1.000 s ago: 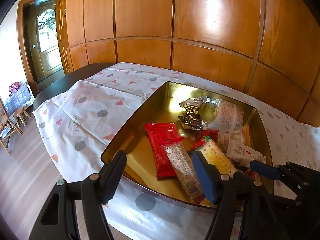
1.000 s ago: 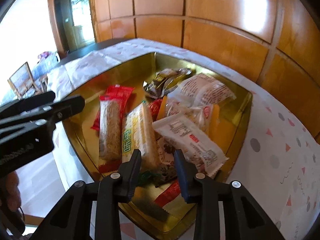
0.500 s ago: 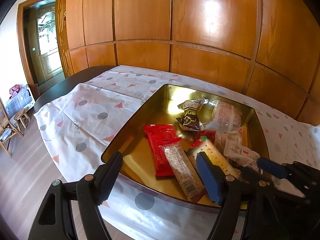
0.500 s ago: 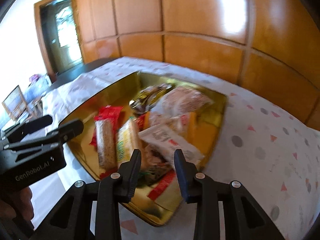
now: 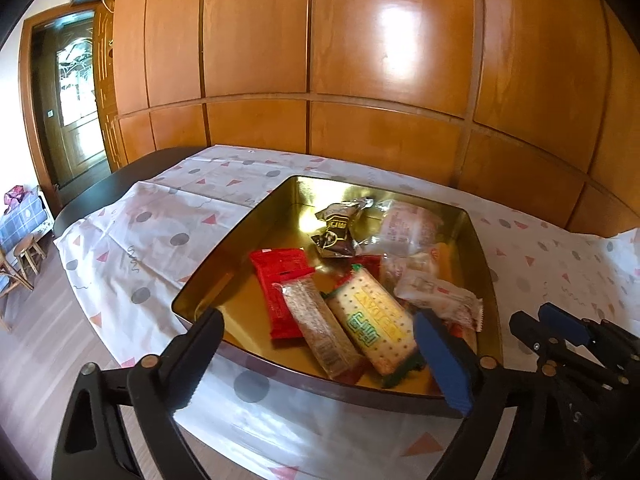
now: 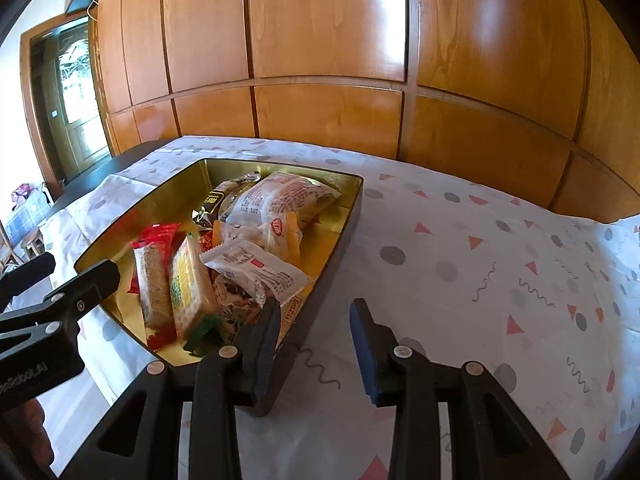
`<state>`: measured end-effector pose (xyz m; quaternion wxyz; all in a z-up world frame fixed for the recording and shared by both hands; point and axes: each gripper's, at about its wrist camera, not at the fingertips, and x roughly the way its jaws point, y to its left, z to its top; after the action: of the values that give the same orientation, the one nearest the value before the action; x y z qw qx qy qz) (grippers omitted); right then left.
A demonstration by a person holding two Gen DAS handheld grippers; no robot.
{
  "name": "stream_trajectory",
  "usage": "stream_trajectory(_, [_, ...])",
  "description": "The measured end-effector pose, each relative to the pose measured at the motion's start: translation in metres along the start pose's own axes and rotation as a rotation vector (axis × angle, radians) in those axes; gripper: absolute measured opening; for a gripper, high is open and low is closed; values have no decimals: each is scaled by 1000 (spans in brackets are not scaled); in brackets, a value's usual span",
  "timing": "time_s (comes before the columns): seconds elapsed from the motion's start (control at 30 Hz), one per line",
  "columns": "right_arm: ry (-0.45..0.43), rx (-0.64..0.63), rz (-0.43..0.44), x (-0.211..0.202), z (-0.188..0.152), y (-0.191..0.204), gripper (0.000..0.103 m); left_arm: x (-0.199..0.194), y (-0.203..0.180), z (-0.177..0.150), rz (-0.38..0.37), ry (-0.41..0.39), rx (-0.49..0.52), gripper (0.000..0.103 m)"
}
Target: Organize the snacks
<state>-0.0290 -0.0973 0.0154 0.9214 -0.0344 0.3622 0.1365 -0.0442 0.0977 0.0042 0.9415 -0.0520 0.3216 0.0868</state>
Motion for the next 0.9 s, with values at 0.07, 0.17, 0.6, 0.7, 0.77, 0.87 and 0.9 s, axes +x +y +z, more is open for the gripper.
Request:
stream_trajectory(0.07, [0, -3, 0, 0, 0, 1, 37, -2, -4, 0, -4, -4, 8, 100])
stream_trajectory(0.17, [1, -6, 3, 1, -1, 2, 37, -4, -6, 0, 3, -14, 15, 102])
stream_trajectory(0.6, [-1, -6, 4, 0, -1, 3, 37, -3, -4, 1, 31, -16, 11, 103])
stream_trajectory(0.7, [-2, -4, 4, 0, -1, 3, 37, -2, -3, 1, 28, -15, 10, 103])
stream_trajectory(0.77, [-3, -4, 3, 0, 0, 3, 37, -3, -3, 1, 28, -15, 8, 103])
stream_trajectory(0.87, [-1, -2, 4, 0, 0, 3, 37, -3, -3, 1, 30, -13, 8, 103])
stream_trajectory(0.9, [0, -1, 4, 0, 0, 3, 37, -3, -3, 1, 29, -12, 7, 103])
